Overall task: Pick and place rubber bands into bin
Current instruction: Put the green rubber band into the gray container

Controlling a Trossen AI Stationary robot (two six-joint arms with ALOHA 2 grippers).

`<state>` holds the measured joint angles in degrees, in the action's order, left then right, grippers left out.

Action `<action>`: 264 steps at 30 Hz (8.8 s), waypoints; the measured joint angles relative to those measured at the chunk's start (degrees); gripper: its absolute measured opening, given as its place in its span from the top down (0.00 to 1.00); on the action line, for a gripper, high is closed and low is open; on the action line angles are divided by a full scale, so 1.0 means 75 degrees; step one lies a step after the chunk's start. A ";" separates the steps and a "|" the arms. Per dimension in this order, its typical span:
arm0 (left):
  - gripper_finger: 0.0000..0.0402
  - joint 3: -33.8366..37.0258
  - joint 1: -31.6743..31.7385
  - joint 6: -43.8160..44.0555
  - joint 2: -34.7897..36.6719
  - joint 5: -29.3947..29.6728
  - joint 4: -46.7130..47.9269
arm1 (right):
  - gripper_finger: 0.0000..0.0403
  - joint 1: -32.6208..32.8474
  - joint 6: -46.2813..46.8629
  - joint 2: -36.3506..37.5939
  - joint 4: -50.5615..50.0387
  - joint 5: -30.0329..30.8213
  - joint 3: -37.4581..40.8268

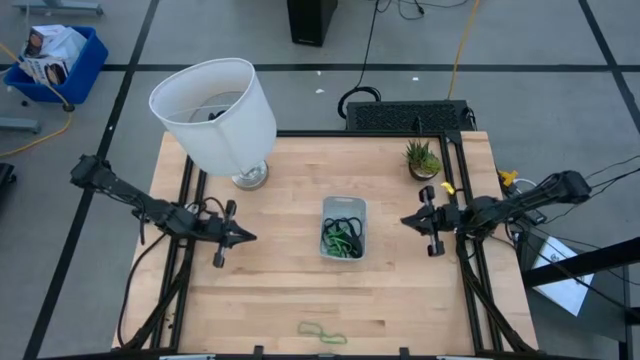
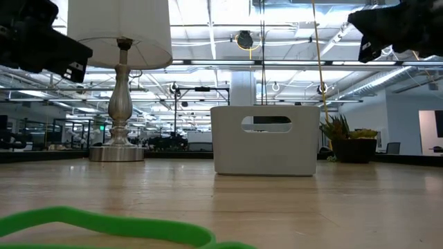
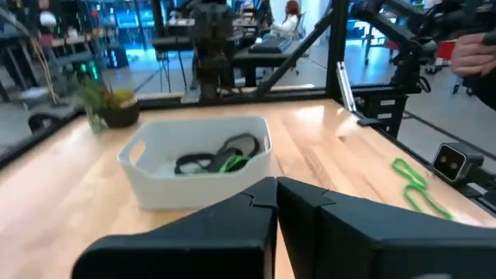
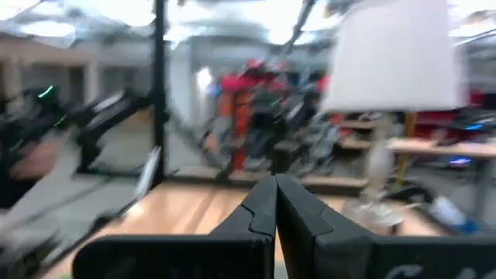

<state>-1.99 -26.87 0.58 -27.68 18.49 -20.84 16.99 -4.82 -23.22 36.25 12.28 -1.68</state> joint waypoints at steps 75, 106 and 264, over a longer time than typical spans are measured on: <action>0.94 0.0062 0.0005 0.0950 -0.0006 -0.0062 0.1046 | 0.52 0.2082 0.1106 -1.4175 -0.1531 -0.0272 -0.9864; 0.94 0.0059 0.0005 0.0991 -0.0008 -0.0059 0.1282 | 1.00 0.1836 -0.0908 -1.1525 -0.3328 0.1102 -0.9840; 0.94 0.0065 0.0005 0.2021 -0.0158 -0.0050 0.2049 | 0.99 0.2797 0.0707 -1.0502 -0.6032 0.1866 -0.8914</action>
<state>-1.50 -26.83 15.74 -28.87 18.11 -5.47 37.97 0.48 -101.99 -8.99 26.27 -68.54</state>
